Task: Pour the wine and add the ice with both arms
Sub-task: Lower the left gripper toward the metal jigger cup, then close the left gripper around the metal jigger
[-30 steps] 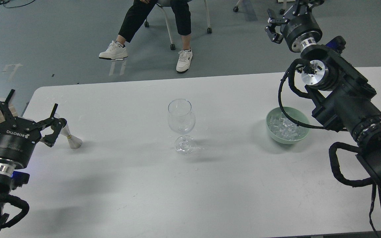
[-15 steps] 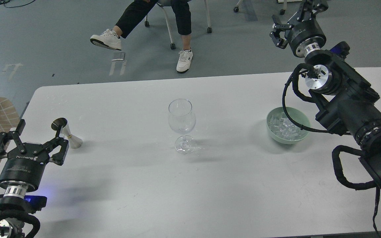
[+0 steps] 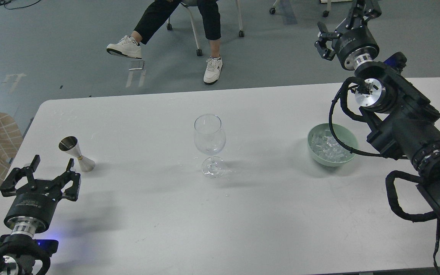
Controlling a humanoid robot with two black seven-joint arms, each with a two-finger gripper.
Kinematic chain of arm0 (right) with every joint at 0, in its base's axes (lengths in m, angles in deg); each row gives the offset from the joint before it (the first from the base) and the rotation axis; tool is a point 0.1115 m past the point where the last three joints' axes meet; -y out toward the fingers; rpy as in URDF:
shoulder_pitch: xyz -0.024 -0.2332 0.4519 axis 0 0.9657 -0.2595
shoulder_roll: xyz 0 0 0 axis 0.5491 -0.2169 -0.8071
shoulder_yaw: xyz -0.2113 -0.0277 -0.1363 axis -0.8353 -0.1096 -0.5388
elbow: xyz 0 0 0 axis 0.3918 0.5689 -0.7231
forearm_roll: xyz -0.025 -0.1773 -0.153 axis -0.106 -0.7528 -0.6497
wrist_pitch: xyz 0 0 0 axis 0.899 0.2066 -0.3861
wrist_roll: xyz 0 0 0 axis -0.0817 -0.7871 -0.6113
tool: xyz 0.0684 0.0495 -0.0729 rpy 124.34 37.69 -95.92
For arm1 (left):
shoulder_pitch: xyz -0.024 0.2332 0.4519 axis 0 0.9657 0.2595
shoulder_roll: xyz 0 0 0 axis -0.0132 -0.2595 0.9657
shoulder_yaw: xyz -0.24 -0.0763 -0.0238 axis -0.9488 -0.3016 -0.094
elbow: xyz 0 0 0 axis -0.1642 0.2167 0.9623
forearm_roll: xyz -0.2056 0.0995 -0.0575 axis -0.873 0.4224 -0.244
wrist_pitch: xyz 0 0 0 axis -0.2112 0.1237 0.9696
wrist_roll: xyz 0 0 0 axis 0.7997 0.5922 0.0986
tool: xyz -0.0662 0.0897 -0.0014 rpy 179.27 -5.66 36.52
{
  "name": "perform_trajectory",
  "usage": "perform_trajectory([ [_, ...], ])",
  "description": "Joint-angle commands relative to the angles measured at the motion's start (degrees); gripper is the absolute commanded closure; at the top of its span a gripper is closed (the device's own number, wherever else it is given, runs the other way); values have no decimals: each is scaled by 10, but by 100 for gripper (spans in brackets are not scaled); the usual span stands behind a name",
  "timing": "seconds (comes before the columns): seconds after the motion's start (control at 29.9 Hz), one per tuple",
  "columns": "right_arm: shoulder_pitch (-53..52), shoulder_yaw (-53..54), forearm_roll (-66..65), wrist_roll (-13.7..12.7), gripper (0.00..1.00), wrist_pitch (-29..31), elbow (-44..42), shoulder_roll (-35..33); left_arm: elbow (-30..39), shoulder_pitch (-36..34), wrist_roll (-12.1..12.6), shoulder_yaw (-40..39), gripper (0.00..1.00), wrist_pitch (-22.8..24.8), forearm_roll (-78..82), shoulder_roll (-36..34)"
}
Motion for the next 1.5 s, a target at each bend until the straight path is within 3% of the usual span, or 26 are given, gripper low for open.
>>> perform_trajectory([
  [0.0, 2, 0, 0, 0, 0, 0, 1, 0, -4, -6, 34, -3, 36, -71, -1, 3],
  [0.13, 8, 0, 0, 0, 0, 0, 1, -1, -4, -11, 73, -22, 36, -93, -1, 29],
  [0.2, 11, 0, 0, 0, 0, 0, 1, -1, -4, -16, 77, -23, 35, -96, -1, 38],
  [0.53, 13, 0, 0, 0, 0, 0, 1, -5, -55, -67, 82, -24, 35, -96, -4, 40],
  [0.7, 13, 0, 0, 0, 0, -8, 1, -5, -123, -118, 82, -25, 47, -87, -3, 44],
  [0.77, 14, -1, 0, 0, 0, -8, 1, -5, -146, -129, 82, -25, 47, -76, -2, 51],
  [0.9, 15, -1, 0, 0, 0, -10, 1, -5, -153, -130, 83, -25, 47, -47, -2, 52],
  [1.3, 22, -1, -1, 0, 0, -17, 1, -5, -188, -155, 84, -24, 50, -47, -2, 53],
  [1.47, 22, -1, -1, 0, 0, -17, 1, -5, -219, -185, 100, -25, 50, -47, -3, 53],
])
